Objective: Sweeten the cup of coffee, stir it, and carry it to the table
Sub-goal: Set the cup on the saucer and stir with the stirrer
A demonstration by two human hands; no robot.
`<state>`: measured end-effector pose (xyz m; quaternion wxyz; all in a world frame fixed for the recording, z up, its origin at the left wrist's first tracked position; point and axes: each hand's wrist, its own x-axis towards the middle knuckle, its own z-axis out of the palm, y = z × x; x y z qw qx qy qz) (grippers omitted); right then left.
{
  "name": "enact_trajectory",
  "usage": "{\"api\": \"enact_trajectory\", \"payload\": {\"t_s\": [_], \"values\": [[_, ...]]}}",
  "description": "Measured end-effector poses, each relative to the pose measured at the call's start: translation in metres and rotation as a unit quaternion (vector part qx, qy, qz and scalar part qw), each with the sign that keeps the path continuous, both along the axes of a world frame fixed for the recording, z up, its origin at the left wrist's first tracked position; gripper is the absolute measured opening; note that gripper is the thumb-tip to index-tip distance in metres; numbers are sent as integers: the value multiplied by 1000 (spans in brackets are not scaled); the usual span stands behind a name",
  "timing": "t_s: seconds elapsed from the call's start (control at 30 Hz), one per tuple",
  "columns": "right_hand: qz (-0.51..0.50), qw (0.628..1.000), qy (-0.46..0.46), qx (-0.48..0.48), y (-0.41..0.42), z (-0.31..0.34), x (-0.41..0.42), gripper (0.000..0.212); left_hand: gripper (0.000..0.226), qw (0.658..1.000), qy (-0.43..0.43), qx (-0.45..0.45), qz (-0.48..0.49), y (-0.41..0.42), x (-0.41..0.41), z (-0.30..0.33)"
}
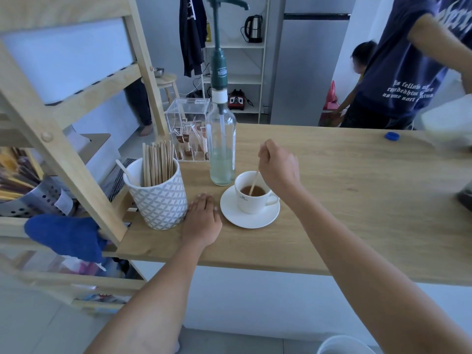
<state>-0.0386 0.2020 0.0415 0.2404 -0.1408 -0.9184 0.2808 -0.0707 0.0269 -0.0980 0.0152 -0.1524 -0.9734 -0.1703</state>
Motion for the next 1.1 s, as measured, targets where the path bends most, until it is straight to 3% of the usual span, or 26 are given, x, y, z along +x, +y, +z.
{"api": "enact_trajectory", "payload": {"t_s": [0.17,0.37,0.6,0.8,0.9,1.1], "values": [[-64,997,-2,54,14,2,0,26,51,1000,-2,-4,2,0,0,1],[-5,1000,16,7,-1,1,-5,31,51,1000,-2,-8,2,1,0,1],[-49,996,35,68,15,-6,-4,28,50,1000,-1,-2,0,0,1,1],[28,997,56,46,5,-9,-17,31,50,1000,1,-9,-3,-1,0,1],[84,990,94,61,5,-15,-8,48,51,1000,-3,-7,-2,0,0,1],[70,984,142,81,26,-12,2,50,51,1000,-8,-11,2,0,1,3]]}}
